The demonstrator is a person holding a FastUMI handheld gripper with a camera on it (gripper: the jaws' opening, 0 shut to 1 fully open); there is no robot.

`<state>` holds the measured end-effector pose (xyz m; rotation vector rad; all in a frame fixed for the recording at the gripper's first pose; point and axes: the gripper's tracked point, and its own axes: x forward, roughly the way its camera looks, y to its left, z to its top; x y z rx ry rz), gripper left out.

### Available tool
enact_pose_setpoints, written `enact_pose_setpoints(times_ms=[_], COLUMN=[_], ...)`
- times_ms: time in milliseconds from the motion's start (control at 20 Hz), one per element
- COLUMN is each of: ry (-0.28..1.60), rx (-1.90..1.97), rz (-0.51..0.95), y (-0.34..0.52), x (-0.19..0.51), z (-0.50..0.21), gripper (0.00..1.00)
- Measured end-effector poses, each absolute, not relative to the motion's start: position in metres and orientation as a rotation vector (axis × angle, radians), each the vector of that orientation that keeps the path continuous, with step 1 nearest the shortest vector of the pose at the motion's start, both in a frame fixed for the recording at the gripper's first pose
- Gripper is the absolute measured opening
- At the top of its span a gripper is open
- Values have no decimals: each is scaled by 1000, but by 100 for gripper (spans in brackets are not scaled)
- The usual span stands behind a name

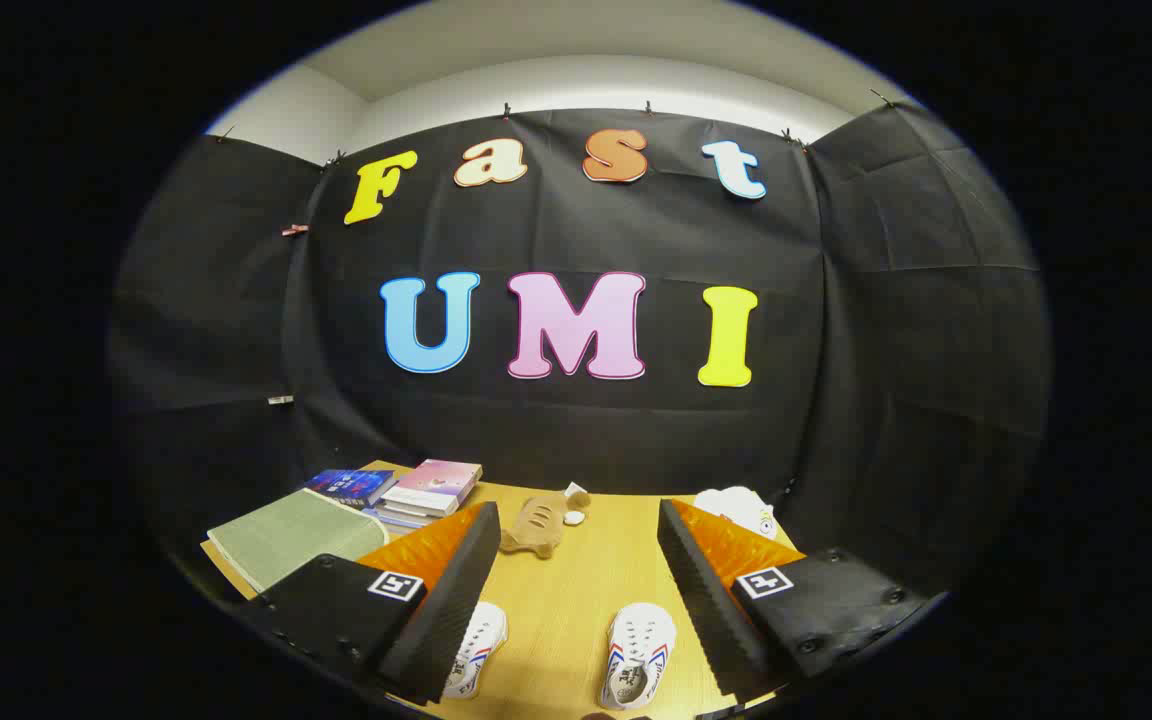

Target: Open the storage box then place both shoes into the box .Put the left shoe in first, then the right shoe, with the right side of both shoes facing outward in a uniform manner.

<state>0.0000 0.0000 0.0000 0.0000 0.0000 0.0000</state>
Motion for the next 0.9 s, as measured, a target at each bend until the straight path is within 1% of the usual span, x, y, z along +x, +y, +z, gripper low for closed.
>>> enact_pose_setpoints(times_ms=[250,900], ry=[-47,-6], rx=[-32,-57], rz=[-50,-94], y=[4,33], x=[5,18], z=[12,1], gripper=[97,97])
